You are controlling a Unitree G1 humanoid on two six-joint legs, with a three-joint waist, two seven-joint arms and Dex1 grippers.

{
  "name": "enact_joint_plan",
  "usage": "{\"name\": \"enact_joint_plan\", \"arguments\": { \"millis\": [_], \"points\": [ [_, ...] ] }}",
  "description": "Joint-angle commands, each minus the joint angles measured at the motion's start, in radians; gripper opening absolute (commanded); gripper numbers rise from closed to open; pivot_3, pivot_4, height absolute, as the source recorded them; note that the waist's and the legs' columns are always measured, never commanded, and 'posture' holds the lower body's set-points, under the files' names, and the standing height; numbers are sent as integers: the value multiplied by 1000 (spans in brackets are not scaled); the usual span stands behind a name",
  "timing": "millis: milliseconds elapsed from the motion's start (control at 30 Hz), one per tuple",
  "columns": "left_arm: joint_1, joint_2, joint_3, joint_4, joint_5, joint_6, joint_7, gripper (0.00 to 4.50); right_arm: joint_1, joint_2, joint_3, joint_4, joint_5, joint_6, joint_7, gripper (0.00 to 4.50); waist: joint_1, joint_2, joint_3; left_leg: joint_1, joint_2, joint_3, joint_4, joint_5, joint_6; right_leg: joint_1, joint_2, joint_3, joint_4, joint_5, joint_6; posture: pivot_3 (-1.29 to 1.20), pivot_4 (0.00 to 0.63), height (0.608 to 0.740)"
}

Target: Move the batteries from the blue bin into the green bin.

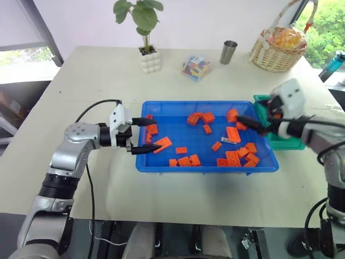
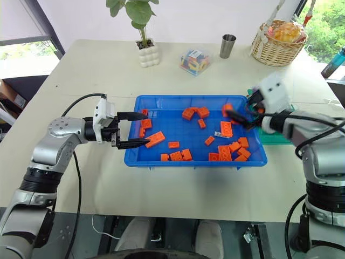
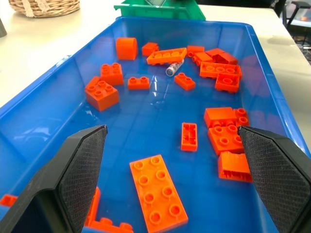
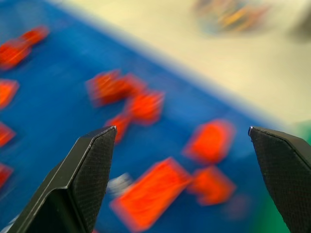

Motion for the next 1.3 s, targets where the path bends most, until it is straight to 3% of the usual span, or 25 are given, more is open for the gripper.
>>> {"name": "enact_joint_plan", "arguments": {
  "millis": [33, 167, 367, 700, 1033, 1300],
  "points": [
    [1, 2, 10, -42, -2, -11, 10, 4500, -28, 37, 0, 9, -43, 43, -117, 4460, -2, 0, 0, 0, 0, 0, 0, 0, 0, 0, 0, 0, 0, 0, 0, 0, 150, 678],
    [21, 5, 15, -67, -7, -4, 23, 4500, -43, 246, -36, -78, -53, 217, -321, 4460, -8, 0, 0, 0, 1, 1, -1, 0, 0, -1, 1, 0, 0, 0, 0, 0, 150, 678],
    [32, 5, 22, -89, -19, 20, 39, 4500, -19, 417, 8, -183, -80, 349, -467, 4460, -2, 1, 0, 0, 1, 0, -1, 0, 0, -1, 1, 0, 1, 0, 0, 0, 150, 678],
    [19, -1, 16, -83, -18, 23, 41, 4500, -33, 482, -23, -167, -164, 321, -596, 4460, -11, 1, 0, 0, 1, 1, -2, 0, 0, -3, 2, 1, 1, 0, 0, 0, 150, 678],
    [12, -8, 14, -76, -16, 21, 38, 4500, -7, 531, -23, -141, -168, 326, -601, 4460, -10, 1, 0, 0, 1, 1, -2, 0, 0, -3, 2, 2, 1, 0, 0, 0, 150, 678],
    [20, -5, 14, -75, -12, 13, 34, 4500, -14, 573, -95, -105, -168, 317, -617, 4460, -10, 1, 0, 0, 1, 1, -2, 0, 0, -3, 2, 2, 1, 0, 0, 0, 150, 678]
  ]
}}
